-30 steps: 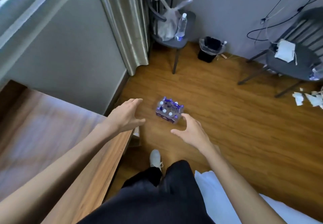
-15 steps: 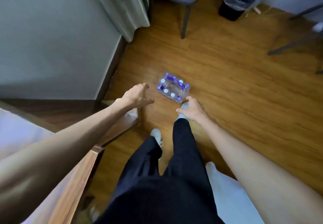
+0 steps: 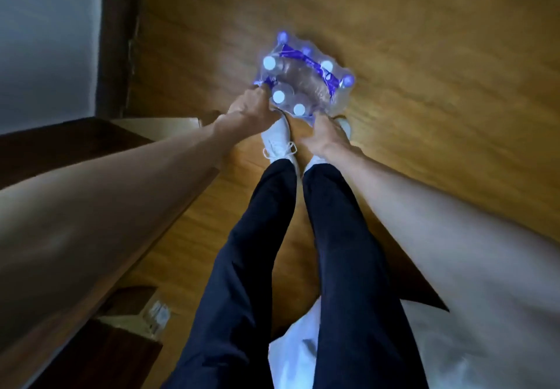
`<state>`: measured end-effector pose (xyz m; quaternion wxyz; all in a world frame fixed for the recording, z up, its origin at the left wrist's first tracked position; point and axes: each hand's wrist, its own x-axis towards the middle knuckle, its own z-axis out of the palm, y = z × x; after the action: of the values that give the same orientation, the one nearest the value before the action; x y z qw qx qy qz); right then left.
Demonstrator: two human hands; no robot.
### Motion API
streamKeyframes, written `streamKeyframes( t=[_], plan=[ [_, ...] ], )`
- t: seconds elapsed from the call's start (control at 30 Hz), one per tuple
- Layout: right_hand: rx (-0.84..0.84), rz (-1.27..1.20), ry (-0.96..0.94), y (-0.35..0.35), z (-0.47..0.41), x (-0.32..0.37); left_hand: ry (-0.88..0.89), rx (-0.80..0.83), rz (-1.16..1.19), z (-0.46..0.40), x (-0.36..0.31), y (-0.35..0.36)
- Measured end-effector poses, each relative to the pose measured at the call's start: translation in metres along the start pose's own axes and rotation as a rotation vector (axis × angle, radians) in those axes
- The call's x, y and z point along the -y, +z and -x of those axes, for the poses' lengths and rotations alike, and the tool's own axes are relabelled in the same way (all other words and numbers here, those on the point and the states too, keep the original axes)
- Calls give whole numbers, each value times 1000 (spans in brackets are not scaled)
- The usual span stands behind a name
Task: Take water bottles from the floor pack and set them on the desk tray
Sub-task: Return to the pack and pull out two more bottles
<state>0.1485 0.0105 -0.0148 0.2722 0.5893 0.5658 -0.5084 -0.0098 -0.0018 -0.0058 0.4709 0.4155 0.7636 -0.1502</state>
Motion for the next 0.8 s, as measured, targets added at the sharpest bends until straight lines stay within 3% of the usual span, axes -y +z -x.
streamKeyframes(
  t=[0.27, 0.4, 0.6, 0.8],
  plan=[
    [-151, 24, -8, 58, -131, -3, 14, 28, -53, -128, 30, 75],
    [-283, 84, -56, 69, -156, -1, 21, -86, -47, -150, 29, 100],
    [-317, 22, -57, 58, -146, 0, 17, -173, 61, -137, 18, 96],
    [-369, -24, -53, 21, -69, 16, 8, -241, 126, -59, 4, 54]
  ],
)
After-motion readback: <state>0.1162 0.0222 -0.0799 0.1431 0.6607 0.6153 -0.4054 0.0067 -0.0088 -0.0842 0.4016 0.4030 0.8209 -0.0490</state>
